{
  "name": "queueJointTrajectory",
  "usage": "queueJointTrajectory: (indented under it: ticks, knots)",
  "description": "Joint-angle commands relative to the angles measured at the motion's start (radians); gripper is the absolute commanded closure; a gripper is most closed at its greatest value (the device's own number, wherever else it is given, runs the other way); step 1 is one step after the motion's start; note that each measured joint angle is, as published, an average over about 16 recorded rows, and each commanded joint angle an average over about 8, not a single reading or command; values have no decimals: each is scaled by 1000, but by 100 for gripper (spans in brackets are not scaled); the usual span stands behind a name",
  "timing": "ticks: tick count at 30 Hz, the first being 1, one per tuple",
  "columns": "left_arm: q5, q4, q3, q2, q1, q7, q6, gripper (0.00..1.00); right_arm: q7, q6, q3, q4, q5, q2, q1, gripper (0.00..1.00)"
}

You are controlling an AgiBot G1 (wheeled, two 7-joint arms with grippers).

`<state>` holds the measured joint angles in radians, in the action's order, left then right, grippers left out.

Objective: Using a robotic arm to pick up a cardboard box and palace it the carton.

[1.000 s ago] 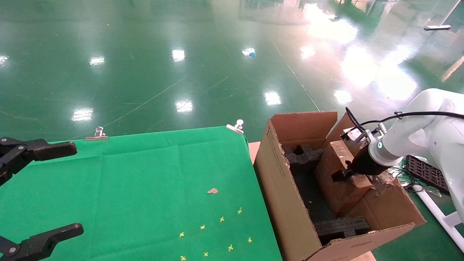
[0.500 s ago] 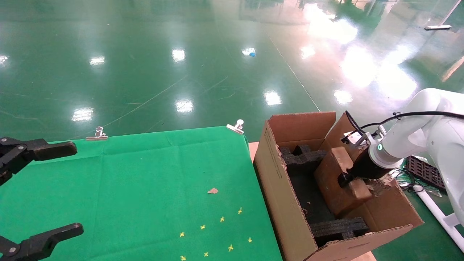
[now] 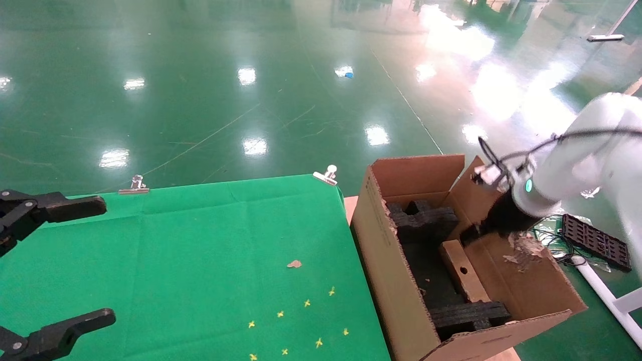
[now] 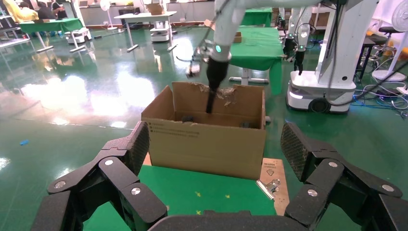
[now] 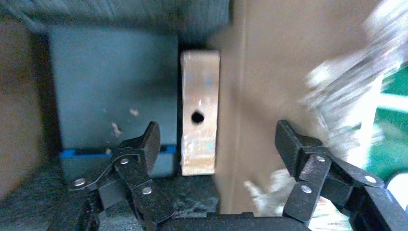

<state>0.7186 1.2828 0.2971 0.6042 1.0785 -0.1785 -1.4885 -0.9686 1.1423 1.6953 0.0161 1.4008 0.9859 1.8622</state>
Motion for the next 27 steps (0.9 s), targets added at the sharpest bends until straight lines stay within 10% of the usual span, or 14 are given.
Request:
queueJointTrajectory:
  ticks: [1, 10, 27]
  knots:
    - [0, 0, 0, 0, 0, 0, 0, 0, 9, 14, 2, 5, 2, 2, 30, 0]
    - [0, 0, 1, 0, 0, 0, 0, 0, 145, 180, -31, 46, -41, -35, 272, 0]
    - [-1, -1, 1, -1, 0, 1, 1, 0, 311, 73, -169, 121, -181, -136, 350, 0]
